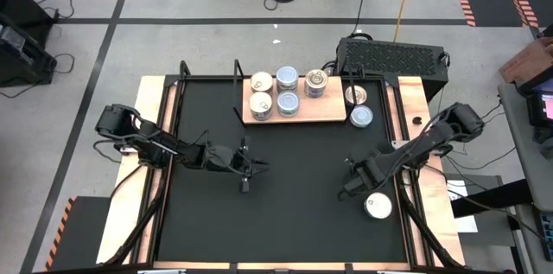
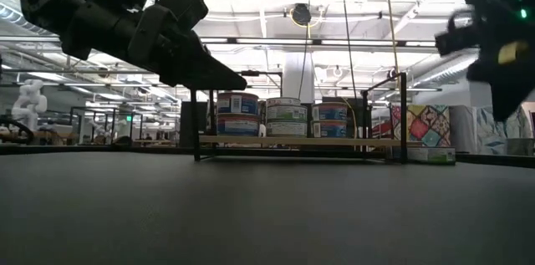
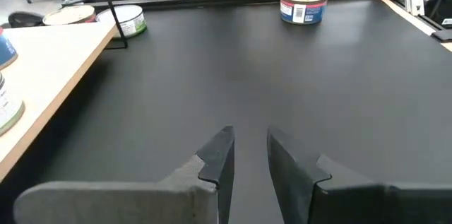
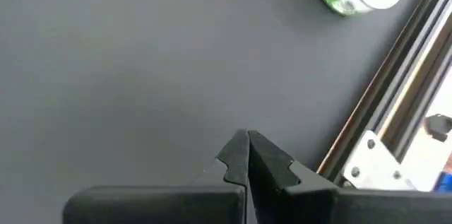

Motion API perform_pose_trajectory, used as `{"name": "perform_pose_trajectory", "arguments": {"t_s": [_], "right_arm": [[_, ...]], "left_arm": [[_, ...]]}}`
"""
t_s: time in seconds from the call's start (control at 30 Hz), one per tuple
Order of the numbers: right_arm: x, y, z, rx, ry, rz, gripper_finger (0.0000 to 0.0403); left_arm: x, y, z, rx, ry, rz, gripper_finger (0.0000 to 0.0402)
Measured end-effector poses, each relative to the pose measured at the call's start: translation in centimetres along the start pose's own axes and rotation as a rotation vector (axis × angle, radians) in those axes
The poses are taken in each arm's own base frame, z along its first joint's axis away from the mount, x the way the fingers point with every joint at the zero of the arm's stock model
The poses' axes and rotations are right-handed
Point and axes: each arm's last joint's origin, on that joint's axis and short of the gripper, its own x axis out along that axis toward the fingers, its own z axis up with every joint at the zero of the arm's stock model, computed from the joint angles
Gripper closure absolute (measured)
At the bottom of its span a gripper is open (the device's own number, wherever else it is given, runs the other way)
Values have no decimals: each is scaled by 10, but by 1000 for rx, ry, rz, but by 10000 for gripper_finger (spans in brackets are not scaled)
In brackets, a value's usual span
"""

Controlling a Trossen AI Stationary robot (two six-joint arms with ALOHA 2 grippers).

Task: Stack canned seafood by type on shelf
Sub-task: Put the bottom blue tuna can on the shelf

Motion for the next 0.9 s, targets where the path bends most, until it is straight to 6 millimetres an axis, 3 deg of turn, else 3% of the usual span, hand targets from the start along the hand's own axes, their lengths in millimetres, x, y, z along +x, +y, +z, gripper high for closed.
{"name": "perform_pose_trajectory", "arguments": {"t_s": [0.17,0.33,0.57,0.9], "right_arm": [[25,-26,-12,114,-44,141,403],[28,-51,-10,237,-228,250,403],[31,-89,1,421,-284,145,403],[39,-107,22,471,-253,113,403]], "left_arm": [[0,0,0,-22,-3,0,316],[0,0,3,-26,-27,0,316],[0,0,6,-32,-62,1,316],[0,0,8,-36,-81,-1,316]]}}
